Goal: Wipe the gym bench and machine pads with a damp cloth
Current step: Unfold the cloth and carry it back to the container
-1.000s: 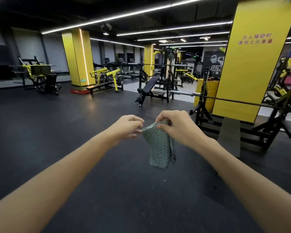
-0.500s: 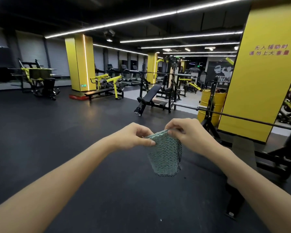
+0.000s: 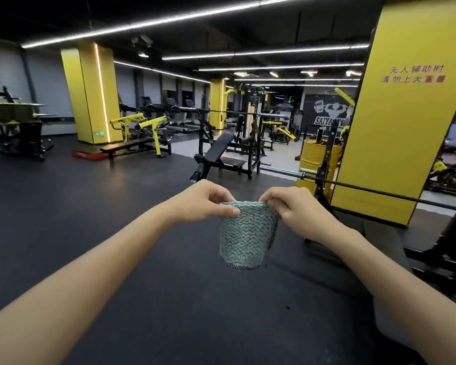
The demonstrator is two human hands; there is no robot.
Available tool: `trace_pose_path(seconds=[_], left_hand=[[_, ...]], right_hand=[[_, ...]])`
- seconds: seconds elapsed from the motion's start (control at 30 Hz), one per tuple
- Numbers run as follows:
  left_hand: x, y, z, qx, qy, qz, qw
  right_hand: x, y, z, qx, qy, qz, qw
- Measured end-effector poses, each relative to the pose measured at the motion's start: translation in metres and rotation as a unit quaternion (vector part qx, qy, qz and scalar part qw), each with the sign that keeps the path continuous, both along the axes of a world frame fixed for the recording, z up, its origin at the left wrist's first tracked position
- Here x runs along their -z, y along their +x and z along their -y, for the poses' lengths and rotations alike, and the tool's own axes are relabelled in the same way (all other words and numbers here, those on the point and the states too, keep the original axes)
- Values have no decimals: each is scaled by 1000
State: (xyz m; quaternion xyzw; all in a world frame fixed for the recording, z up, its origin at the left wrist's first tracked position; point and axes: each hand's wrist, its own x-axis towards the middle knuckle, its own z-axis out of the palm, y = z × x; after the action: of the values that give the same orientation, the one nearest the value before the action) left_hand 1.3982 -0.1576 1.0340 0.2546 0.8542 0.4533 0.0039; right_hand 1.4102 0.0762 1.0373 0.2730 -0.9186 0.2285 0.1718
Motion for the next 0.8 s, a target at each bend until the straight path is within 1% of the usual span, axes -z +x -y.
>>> trace_pose_path(seconds=[0.13, 0.27, 0.43, 0.57, 0.8], left_hand=[[-24, -103, 18, 16, -10, -11, 1000], [-29, -191, 23, 29, -6, -11, 1000], [-9, -292, 22, 40, 5, 5, 999], [12, -373, 22, 35, 14, 10, 999], [14, -523, 20, -8, 49, 8, 999]], right_hand=[[-12, -89, 15, 14, -8, -13, 1000], [-13, -168, 21, 33, -24, -19, 999], [4, -265, 18, 48, -17, -9, 999], [18, -351, 16, 40, -2, 5, 999], [12, -515, 11, 13, -15, 3, 1000]])
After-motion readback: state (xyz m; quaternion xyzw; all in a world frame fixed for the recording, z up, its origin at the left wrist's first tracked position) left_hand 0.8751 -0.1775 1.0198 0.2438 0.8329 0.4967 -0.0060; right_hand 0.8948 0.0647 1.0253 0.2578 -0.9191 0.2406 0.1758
